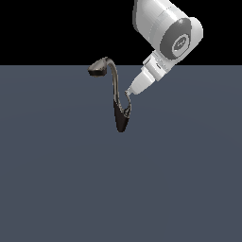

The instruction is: Turn on the faucet by rotating a designated handle.

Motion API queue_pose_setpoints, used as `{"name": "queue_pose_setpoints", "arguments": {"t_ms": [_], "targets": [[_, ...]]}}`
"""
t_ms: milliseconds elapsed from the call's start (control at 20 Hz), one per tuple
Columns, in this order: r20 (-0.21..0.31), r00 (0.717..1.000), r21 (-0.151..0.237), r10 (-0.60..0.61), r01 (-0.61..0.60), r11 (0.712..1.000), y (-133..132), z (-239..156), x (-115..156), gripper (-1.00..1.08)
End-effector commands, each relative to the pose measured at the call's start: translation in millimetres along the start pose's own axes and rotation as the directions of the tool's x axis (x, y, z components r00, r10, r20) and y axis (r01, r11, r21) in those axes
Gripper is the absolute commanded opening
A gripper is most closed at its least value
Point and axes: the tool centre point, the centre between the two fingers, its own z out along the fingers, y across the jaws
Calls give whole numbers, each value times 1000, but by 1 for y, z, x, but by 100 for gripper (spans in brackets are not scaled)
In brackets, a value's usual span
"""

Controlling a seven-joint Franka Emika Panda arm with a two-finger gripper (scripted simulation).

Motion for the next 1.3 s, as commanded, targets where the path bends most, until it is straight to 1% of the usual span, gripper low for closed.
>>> {"name": "queue_pose_setpoints", "arguments": {"t_ms": [0,150,200,250,1050,1100,1150,1250], "targets": [[4,1000,-6,-3,3,1000,9,0,-6,-100],[4,1000,-6,-3,3,1000,18,0,-8,-100],[4,1000,-6,-3,3,1000,18,0,-8,-100],[-1,1000,4,3,-3,1000,12,-2,-2,-100],[4,1000,-6,-2,2,1000,64,0,14,-100],[4,1000,-6,-2,2,1000,64,0,14,-100],[5,1000,5,-17,17,1000,55,-3,5,-100],[4,1000,3,-14,14,1000,61,-3,18,-100]]}}
